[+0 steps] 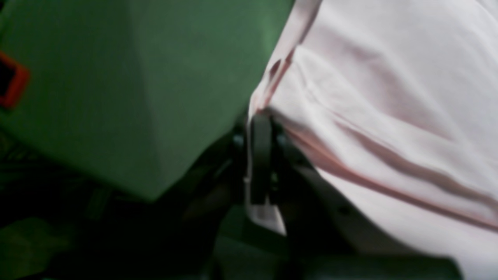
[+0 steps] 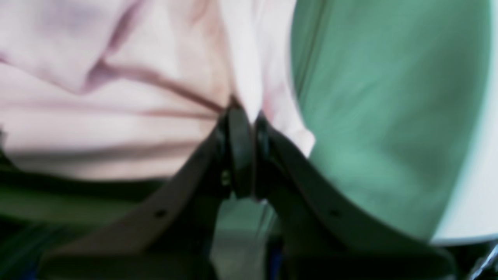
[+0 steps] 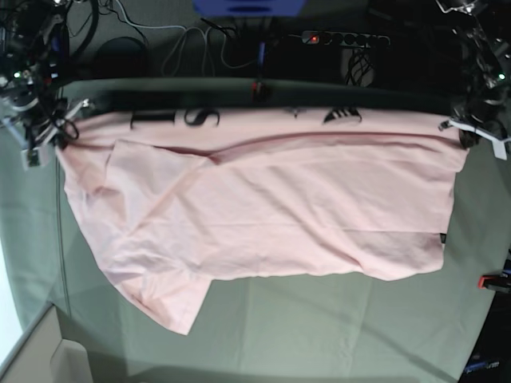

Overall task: Layout the t-shirt on the table in an organized manner, then fold the t-shirt properly
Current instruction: 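Lift the folded edge with both grippers and pull it taut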

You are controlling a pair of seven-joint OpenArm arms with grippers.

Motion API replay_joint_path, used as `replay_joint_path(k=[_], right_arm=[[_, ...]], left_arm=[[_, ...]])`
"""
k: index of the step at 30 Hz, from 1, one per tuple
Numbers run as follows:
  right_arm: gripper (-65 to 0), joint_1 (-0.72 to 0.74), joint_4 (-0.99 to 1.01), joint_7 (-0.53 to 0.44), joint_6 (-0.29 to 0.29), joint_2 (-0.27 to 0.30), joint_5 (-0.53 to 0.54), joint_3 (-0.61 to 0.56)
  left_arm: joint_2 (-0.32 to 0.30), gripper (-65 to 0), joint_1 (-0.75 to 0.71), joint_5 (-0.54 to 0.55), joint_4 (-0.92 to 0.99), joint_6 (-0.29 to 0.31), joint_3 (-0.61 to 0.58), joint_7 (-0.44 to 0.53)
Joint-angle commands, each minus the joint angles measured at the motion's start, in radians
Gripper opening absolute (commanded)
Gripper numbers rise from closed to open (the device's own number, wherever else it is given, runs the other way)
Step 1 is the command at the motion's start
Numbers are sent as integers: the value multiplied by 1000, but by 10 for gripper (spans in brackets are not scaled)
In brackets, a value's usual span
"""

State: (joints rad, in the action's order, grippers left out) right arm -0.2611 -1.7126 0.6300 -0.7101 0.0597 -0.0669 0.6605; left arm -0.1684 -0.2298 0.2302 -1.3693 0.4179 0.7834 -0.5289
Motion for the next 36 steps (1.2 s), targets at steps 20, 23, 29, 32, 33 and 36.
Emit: replay_joint_path(k=[20, 23, 29, 32, 33, 36], right_arm=[[-650, 92, -131, 115, 12, 50, 11, 14], [-650, 119, -131, 115, 12, 48, 12, 17], [-650, 101, -112, 118, 12, 27, -20, 8], [-650, 101, -114, 110, 12, 7, -30, 9], [-650, 115, -126, 101, 12, 6, -30, 18], [-650, 158, -166, 87, 12, -24, 9, 68]], left_arm=[[-20, -650, 65, 4, -243, -6, 92, -153], [-18, -650, 65, 4, -243, -6, 95, -153], [20, -650, 63, 4, -224, -6, 163, -153], [22, -650, 63, 4, -181, -4, 173, -152], [22, -650, 63, 4, -177, -4, 173, -150], [19, -650, 65, 5, -181, -4, 173, -149]])
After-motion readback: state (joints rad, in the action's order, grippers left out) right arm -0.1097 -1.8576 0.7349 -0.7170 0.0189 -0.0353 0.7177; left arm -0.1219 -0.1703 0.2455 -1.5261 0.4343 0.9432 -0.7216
